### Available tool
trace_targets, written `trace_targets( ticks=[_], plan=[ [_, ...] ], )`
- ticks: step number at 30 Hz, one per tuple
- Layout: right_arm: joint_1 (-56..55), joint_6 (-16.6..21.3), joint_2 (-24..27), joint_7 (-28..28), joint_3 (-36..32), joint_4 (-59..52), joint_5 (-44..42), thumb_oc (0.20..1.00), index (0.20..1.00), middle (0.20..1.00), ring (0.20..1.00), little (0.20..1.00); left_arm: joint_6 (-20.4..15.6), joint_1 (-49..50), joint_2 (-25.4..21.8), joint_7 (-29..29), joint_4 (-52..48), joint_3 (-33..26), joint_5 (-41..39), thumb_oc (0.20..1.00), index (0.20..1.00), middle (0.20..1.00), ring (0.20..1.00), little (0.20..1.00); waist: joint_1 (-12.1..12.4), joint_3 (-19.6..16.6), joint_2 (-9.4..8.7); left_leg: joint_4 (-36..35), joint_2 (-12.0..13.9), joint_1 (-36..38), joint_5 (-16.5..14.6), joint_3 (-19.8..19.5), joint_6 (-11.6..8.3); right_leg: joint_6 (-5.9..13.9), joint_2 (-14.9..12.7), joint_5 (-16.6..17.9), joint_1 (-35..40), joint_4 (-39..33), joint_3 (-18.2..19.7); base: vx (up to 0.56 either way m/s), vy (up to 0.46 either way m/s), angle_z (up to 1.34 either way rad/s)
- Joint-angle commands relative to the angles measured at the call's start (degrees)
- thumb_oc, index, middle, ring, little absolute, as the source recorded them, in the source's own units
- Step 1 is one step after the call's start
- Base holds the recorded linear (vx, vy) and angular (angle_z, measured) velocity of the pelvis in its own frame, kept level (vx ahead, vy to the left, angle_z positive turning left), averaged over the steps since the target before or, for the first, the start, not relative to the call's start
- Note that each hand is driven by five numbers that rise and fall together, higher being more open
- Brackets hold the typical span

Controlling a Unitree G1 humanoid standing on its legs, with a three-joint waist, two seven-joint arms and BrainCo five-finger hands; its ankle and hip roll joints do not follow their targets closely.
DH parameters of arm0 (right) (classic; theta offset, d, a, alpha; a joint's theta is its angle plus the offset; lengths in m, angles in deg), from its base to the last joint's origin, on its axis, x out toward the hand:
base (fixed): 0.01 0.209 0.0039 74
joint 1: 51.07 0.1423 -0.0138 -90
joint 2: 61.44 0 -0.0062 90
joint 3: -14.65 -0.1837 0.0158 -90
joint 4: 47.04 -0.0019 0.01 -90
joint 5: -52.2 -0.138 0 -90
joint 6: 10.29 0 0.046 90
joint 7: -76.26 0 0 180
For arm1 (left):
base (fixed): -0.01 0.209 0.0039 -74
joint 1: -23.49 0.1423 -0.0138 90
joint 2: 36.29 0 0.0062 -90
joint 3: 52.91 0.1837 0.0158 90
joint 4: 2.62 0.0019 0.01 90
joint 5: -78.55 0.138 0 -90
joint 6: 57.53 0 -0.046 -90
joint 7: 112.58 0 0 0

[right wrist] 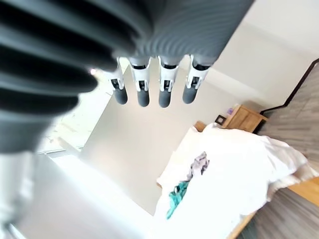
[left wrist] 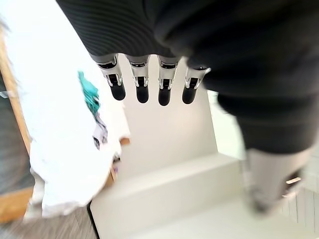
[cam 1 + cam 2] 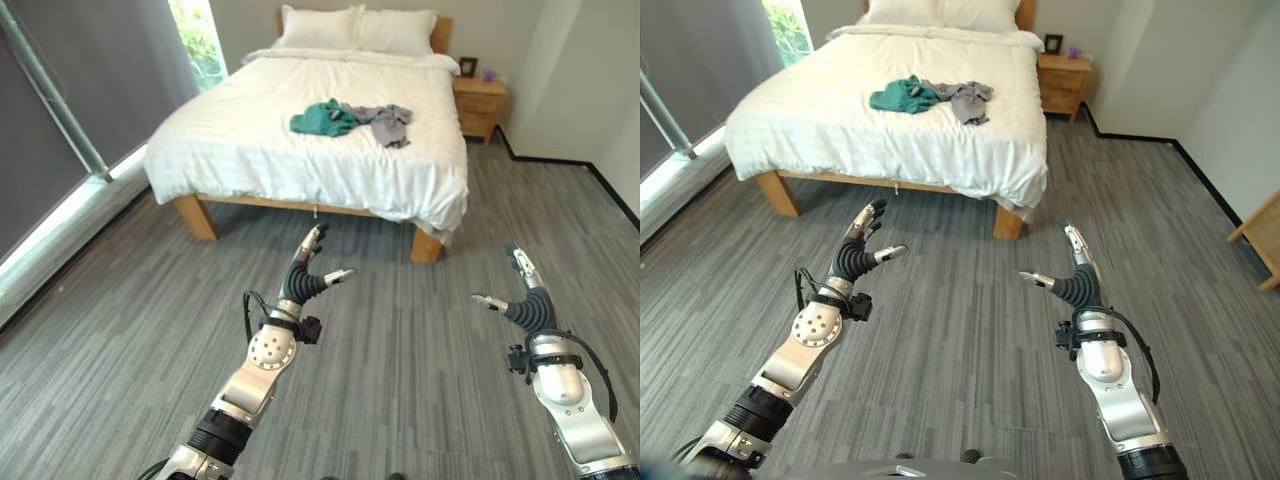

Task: Pick up bed clothes into laundry basket.

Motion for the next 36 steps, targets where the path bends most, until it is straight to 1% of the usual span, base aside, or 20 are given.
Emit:
trace_targets(
  ticks=[1, 3, 4, 5, 6, 8, 11, 15, 19, 22, 23, 25, 26, 28, 29, 30, 32, 33, 34, 36],
  plan=[
    [0.6, 2.1, -0.3, -0.2, -1.0, -4.1, -0.4, 1.000, 1.000, 1.000, 1.000, 1.000, -2.6, -0.4, 0.5, 0.6, -3.7, -1.8, -0.2, 1.000, 1.000, 1.000, 1.000, 1.000, -0.2, 4.7, 0.37, 1.4, 6.8, 4.2, -2.7, -4.4, -8.61, 5.90, -4.4, 1.4, 6.7, -7.9, 2.5, 0.01, -0.064, -0.14],
    [0.6, 2.1, -0.4, -0.3, -1.0, -4.2, -0.4, 1.000, 1.000, 1.000, 1.000, 1.000, -2.6, -0.4, 0.5, 0.6, -3.7, -1.8, -0.2, 1.000, 1.000, 1.000, 1.000, 1.000, -0.2, 4.8, 0.37, 2.2, 6.9, 4.0, -3.1, -4.4, -8.67, 5.84, -4.3, 1.4, 6.8, -7.8, 2.5, 0.00, -0.120, -0.31],
    [-1.2, 2.6, -0.7, -0.6, 0.0, -5.0, -0.7, 1.000, 1.000, 1.000, 1.000, 1.000, -2.7, 0.7, 1.0, 1.2, -4.1, -1.7, 0.2, 1.000, 1.000, 1.000, 1.000, 1.000, 0.0, 8.0, -0.52, 17.9, 9.7, -2.0, 1.2, -5.4, -10.23, 3.37, -3.3, 0.4, 8.9, -7.8, 3.5, -0.01, -0.239, -0.39],
    [-1.6, 2.4, -0.6, -0.7, 0.3, -5.4, -0.5, 1.000, 1.000, 1.000, 1.000, 1.000, -2.5, 0.8, 1.0, 1.3, -4.1, -1.8, -0.2, 1.000, 1.000, 1.000, 1.000, 1.000, 0.4, 9.3, -0.73, 23.6, 9.9, -5.0, 4.1, -6.8, -10.21, 2.39, -2.8, 0.2, 9.5, -7.6, 3.8, -0.02, -0.240, -0.32],
    [-1.6, 2.4, -0.6, -0.7, 0.3, -5.4, -0.5, 1.000, 1.000, 1.000, 1.000, 1.000, -2.5, 0.8, 1.0, 1.3, -4.1, -1.7, -0.3, 1.000, 1.000, 1.000, 1.000, 1.000, 0.3, 9.3, -0.61, 24.4, 10.0, -5.6, 4.0, -7.1, -10.30, 2.31, -2.6, 0.2, 9.4, -7.6, 3.6, 0.01, -0.228, -0.34],
    [0.0, 1.4, 0.2, -0.7, 2.1, -4.0, -0.8, 1.000, 1.000, 1.000, 1.000, 1.000, -2.4, 0.6, 1.3, 2.1, -3.5, -1.6, -0.4, 1.000, 1.000, 1.000, 1.000, 1.000, 1.3, 11.2, -1.86, 33.3, 6.8, -13.9, 4.4, -7.6, -8.29, 1.04, -2.5, -0.7, 10.4, -7.6, 5.6, 0.11, -0.205, -0.50],
    [1.4, 0.8, 0.6, -0.9, 3.2, -4.0, -0.5, 1.000, 1.000, 1.000, 1.000, 1.000, -2.6, 1.1, 1.8, 2.3, -3.2, -1.4, -1.1, 1.000, 1.000, 1.000, 1.000, 1.000, 2.8, 11.1, -1.51, 29.8, 4.3, -17.3, 2.0, -5.6, -6.93, 1.19, -2.1, -2.4, 12.2, -8.1, 7.7, 0.29, -0.029, -0.55],
    [2.9, -0.3, 2.2, -1.5, 5.1, -2.2, 0.4, 1.000, 1.000, 1.000, 1.000, 1.000, -2.0, 1.7, 3.1, 1.9, -1.7, -0.6, -1.4, 1.000, 1.000, 1.000, 1.000, 1.000, 5.1, 9.5, 1.01, 1.7, 5.4, -17.3, 8.0, 4.8, -7.17, 2.88, -1.0, -7.6, 17.7, -8.7, 8.8, 0.51, 0.056, -0.38],
    [2.8, -0.6, 2.3, -2.9, 5.2, -1.7, 1.7, 1.000, 1.000, 1.000, 1.000, 1.000, -2.2, 3.4, 3.1, 1.3, -1.8, -0.8, -0.9, 1.000, 1.000, 1.000, 1.000, 1.000, 6.5, 7.5, 1.36, -2.8, 5.3, -17.5, 10.4, 3.6, -6.84, 4.56, -2.7, -10.0, 22.2, -8.1, 9.4, 0.56, 0.044, -0.23],
    [1.9, -0.6, 1.3, -3.5, 6.0, -1.2, 2.4, 1.000, 1.000, 1.000, 1.000, 1.000, -2.3, 4.0, 3.3, 1.0, -2.0, -0.3, -1.6, 1.000, 1.000, 1.000, 1.000, 1.000, 7.8, 6.1, 0.25, -2.7, 3.6, -16.0, 12.3, 2.4, -5.98, 5.64, -4.3, -8.5, 22.4, -3.4, 9.9, 0.58, 0.025, -0.42],
    [1.9, -0.9, 1.4, -3.7, 6.7, -0.5, 3.9, 1.000, 1.000, 1.000, 1.000, 1.000, -1.8, 3.6, 3.2, 0.1, -1.8, 0.8, -2.7, 1.000, 1.000, 1.000, 1.000, 1.000, 7.8, 6.1, -1.63, -2.3, 1.0, -12.5, 10.1, 2.7, -3.97, 9.20, -6.5, -0.8, 19.9, 7.4, 9.5, 0.48, 0.045, -0.67],
    [2.8, -1.2, 1.6, -4.0, 7.3, -0.2, 4.6, 1.000, 1.000, 1.000, 1.000, 1.000, -1.4, 2.6, 2.3, -0.6, -1.8, 2.0, -2.5, 1.000, 1.000, 1.000, 1.000, 1.000, 6.7, 7.0, -0.50, -3.1, 1.6, -8.3, 8.1, 2.0, -2.33, 10.89, -4.1, 9.5, 12.5, 22.4, 11.9, 0.55, 0.058, -0.29],
    [2.8, -1.1, 1.8, -3.8, 6.8, -0.3, 4.8, 1.000, 1.000, 1.000, 1.000, 1.000, -1.4, 2.2, 2.2, -0.7, -1.6, 2.2, -2.4, 1.000, 1.000, 1.000, 1.000, 1.000, 5.4, 7.1, -0.54, -3.1, 0.7, -6.2, 5.9, 1.1, -1.84, 11.51, -4.0, 9.1, 10.4, 26.3, 12.1, 0.50, 0.017, 0.10],
    [3.2, -1.2, 1.6, -3.6, 6.3, -0.4, 4.8, 1.000, 1.000, 1.000, 1.000, 1.000, -1.2, 1.2, 1.8, -0.2, -1.0, 2.4, -2.3, 1.000, 1.000, 1.000, 1.000, 1.000, 3.4, 8.5, 1.51, -3.1, 2.1, -2.2, 3.6, -0.6, -1.54, 9.79, -3.1, 7.0, 2.5, 31.2, 11.5, 0.42, -0.001, 0.54],
    [3.2, -1.2, 1.7, -3.6, 6.2, -0.5, 4.8, 1.000, 1.000, 1.000, 1.000, 1.000, -1.3, 1.1, 1.9, -0.2, -0.9, 2.4, -2.3, 1.000, 1.000, 1.000, 1.000, 1.000, 3.1, 8.6, 1.25, -3.1, 1.7, -2.2, 3.4, -0.8, -1.57, 9.72, -3.5, 6.3, 2.3, 32.1, 11.2, 0.54, -0.095, 1.06],
    [2.9, -1.2, 1.4, -3.3, 5.0, -1.1, 3.9, 1.000, 1.000, 1.000, 1.000, 1.000, -1.3, 0.4, 1.8, -0.1, -0.7, 2.1, -2.9, 1.000, 1.000, 1.000, 1.000, 1.000, 0.3, 9.9, 2.09, -3.1, 1.9, 1.1, 1.0, -3.0, -2.31, 7.43, -4.1, 1.4, -4.3, 28.0, 8.9, 0.37, -0.105, 1.00],
    [2.5, -1.3, 1.1, -3.2, 4.3, -1.3, 3.4, 1.000, 1.000, 1.000, 1.000, 1.000, -1.6, 0.5, 1.9, -0.2, -0.8, 2.0, -3.3, 1.000, 1.000, 1.000, 1.000, 1.000, -1.3, 10.0, 2.09, -3.1, 1.6, 2.8, -0.4, -4.2, -2.80, 6.75, -3.8, 0.2, -6.0, 23.1, 8.2, 0.59, -0.226, 0.92],
    [2.5, -1.7, 0.8, -2.5, 3.1, -0.7, 3.6, 1.000, 1.000, 1.000, 1.000, 1.000, -1.9, 1.1, 2.1, -0.6, -0.8, 1.2, -3.8, 1.000, 1.000, 1.000, 1.000, 1.000, -3.5, 9.8, 1.05, -3.1, 0.6, 5.8, -3.5, -6.3, -3.93, 7.06, -4.0, 1.5, -7.4, 5.8, 8.2, 0.63, -0.279, 1.12],
    [2.5, -1.7, 0.8, -2.5, 3.1, -0.7, 3.6, 1.000, 1.000, 1.000, 1.000, 1.000, -1.9, 1.2, 2.1, -0.6, -0.8, 1.2, -3.8, 1.000, 1.000, 1.000, 1.000, 1.000, -3.7, 10.1, 1.18, -3.1, 0.8, 6.0, -3.5, -6.6, -3.95, 7.05, -3.9, 1.7, -6.7, 5.2, 7.9, 0.80, -0.367, 1.08],
    [3.5, -2.7, 1.2, -1.5, 1.4, -0.5, 3.9, 1.000, 1.000, 1.000, 1.000, 1.000, -2.4, 1.6, 2.2, -0.6, -0.1, -0.7, -4.5, 1.000, 1.000, 1.000, 1.000, 1.000, -5.5, 10.0, 1.13, -3.1, 1.1, 10.7, -7.6, -8.6, -5.33, 9.30, -5.0, 7.3, -11.7, -7.9, 7.1, 0.57, -0.229, 1.14]
  ],
)
